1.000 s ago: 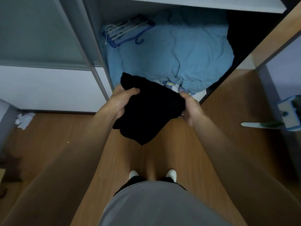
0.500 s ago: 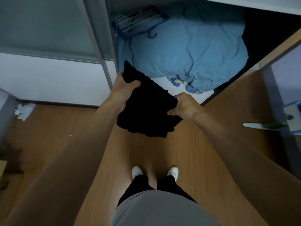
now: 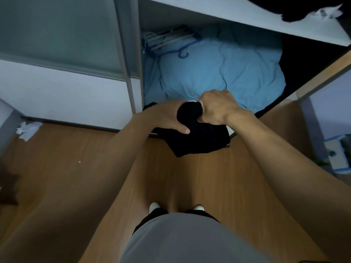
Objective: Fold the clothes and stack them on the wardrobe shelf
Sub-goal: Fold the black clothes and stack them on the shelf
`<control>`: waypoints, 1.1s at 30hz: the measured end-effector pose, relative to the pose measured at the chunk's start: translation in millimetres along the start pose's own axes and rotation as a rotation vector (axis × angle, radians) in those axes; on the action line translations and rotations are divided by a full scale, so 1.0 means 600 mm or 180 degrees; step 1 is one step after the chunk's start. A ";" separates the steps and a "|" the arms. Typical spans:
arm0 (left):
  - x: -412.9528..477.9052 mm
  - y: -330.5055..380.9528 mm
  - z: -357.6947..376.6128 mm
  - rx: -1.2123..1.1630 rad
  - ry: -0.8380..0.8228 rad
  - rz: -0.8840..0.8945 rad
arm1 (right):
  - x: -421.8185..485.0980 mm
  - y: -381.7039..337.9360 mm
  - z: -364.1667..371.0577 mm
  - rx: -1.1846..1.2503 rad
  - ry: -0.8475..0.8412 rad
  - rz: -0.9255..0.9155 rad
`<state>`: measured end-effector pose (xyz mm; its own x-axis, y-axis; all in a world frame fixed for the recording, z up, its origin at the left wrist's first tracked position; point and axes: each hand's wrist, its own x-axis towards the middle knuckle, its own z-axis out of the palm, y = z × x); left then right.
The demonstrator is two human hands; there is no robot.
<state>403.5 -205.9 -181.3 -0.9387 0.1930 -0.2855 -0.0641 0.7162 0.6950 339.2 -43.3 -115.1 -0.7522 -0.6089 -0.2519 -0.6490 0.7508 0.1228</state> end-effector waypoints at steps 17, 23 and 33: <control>0.037 0.086 -0.067 -0.0853 0.1910 0.0031 | -0.030 0.041 0.021 0.7314 -0.1038 0.1639; 0.030 0.126 -0.106 -0.1231 0.0419 0.1076 | -0.002 0.112 -0.045 0.8449 0.0502 0.0863; 0.157 0.195 -0.148 -0.2077 0.1187 0.1054 | 0.088 0.148 -0.134 0.7381 0.0746 -0.0097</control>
<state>277.3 -163.3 -68.2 -0.9871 0.0078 0.1599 0.1598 0.1049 0.9816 232.5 -29.3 -40.6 -0.8535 -0.5028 -0.1369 0.3840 -0.4293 -0.8174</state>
